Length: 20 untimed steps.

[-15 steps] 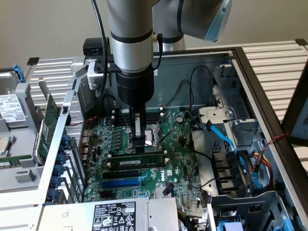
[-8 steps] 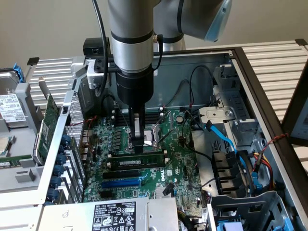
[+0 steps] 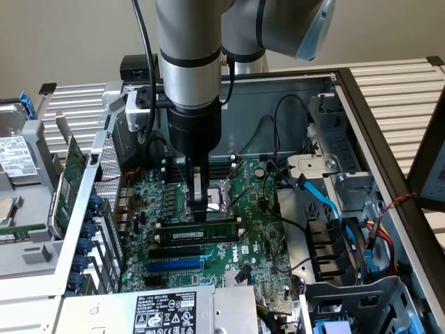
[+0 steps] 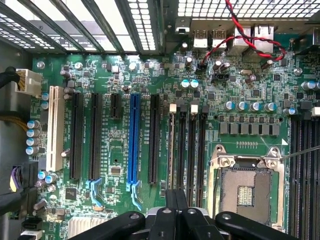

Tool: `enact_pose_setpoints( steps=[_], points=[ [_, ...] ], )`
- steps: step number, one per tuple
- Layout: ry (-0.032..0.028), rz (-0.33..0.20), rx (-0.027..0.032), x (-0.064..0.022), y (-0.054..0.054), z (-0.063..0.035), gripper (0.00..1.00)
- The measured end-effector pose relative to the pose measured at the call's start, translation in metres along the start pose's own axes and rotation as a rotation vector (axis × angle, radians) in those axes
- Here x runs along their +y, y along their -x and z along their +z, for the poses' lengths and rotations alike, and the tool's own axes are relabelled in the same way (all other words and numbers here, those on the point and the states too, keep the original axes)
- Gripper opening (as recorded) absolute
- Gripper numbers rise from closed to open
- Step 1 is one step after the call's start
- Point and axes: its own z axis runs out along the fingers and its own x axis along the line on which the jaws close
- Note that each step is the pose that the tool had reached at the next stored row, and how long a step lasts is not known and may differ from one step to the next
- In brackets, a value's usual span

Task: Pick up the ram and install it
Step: 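Press down the ram until it locks into place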

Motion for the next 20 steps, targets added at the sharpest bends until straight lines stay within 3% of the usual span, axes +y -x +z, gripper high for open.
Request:
enact_pose_setpoints(
  steps=[4,20],
  points=[
    [0.0023,0.0,0.0116,-0.0001,0.0001,0.0013,0.1],
    [0.0025,-0.002,0.0077,-0.0002,0.0003,0.0061,0.1]
  ],
)
